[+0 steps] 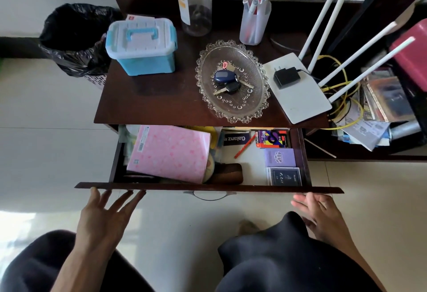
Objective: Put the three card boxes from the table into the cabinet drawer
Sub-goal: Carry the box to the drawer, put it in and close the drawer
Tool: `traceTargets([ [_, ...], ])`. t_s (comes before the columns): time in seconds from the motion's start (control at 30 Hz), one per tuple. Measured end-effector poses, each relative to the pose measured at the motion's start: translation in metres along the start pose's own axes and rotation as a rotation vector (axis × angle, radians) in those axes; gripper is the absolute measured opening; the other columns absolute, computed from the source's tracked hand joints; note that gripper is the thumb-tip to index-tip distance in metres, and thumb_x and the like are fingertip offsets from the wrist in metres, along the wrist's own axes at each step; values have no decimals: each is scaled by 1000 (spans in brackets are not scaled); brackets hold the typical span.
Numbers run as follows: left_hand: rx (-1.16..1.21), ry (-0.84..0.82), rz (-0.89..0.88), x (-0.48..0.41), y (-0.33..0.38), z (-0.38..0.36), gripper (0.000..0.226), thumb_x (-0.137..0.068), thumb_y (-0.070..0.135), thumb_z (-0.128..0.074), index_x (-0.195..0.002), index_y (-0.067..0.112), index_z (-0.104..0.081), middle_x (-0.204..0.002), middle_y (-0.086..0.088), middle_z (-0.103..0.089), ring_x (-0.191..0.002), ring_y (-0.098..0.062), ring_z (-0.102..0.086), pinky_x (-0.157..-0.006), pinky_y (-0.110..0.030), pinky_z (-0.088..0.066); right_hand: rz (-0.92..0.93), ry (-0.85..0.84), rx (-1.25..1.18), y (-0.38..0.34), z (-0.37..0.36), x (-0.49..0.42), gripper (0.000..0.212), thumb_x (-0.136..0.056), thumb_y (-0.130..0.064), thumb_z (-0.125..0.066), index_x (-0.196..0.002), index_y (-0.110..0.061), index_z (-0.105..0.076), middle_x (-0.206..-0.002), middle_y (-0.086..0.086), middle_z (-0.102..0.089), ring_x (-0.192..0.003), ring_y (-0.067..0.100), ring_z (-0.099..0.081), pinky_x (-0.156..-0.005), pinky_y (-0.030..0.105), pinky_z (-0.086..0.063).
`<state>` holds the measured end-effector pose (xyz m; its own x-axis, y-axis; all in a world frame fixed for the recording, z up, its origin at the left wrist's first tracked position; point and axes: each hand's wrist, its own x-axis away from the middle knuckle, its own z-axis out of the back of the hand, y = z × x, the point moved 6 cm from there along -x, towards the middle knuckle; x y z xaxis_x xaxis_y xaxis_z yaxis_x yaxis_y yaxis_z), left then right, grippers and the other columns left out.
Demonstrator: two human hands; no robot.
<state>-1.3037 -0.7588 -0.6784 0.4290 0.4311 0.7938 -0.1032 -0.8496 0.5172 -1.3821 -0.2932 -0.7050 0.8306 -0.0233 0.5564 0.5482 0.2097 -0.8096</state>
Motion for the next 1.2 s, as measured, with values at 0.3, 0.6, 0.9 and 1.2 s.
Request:
traceTargets([
  [0.3,18,-44,24,-20,2,-36,55,-95,48,-50,-141,18,-46,-141,-30,-44,-123,-48,-54,-88,-47,-54,138,129,-72,-25,2,-28,32,-96,-58,-55,-109,-31,-65,-121,-4,-74,-110,15,-73,-83,40,-51],
  [0.6,25,-81,-3,-46,9,-74,38,-95,40,-55,-128,23,-61,-142,-30,-42,-127,-41,-54,-70,-40,-63,112,193,-106,-50,-4,-70,54,-93,-49,-58,-123,-4,-56,-115,2,-75,-101,20,-75,-80,34,-51],
  [0.9,-6,-49,-27,-78,20,-103,34,-93,40,-58,-119,20,-67,-133,-26,-55,-104,-38,-70,-66,-36,-63,110,209,-174,-73,-9,-106,18,-99,-41,-61,-97,-25,-54,-107,-3,-76,-87,10,-78,-69,26,-47],
  [1.2,-66,-119,-39,-64,29,-103,26,-98,30,-54,-116,14,-63,-132,-19,-61,-109,-32,-68,-94,-40,-56,116,211,-171,-80,-8,-94,13,-98,-38,-65,-107,-31,-61,-113,5,-75,-90,13,-75,-74,29,-48],
])
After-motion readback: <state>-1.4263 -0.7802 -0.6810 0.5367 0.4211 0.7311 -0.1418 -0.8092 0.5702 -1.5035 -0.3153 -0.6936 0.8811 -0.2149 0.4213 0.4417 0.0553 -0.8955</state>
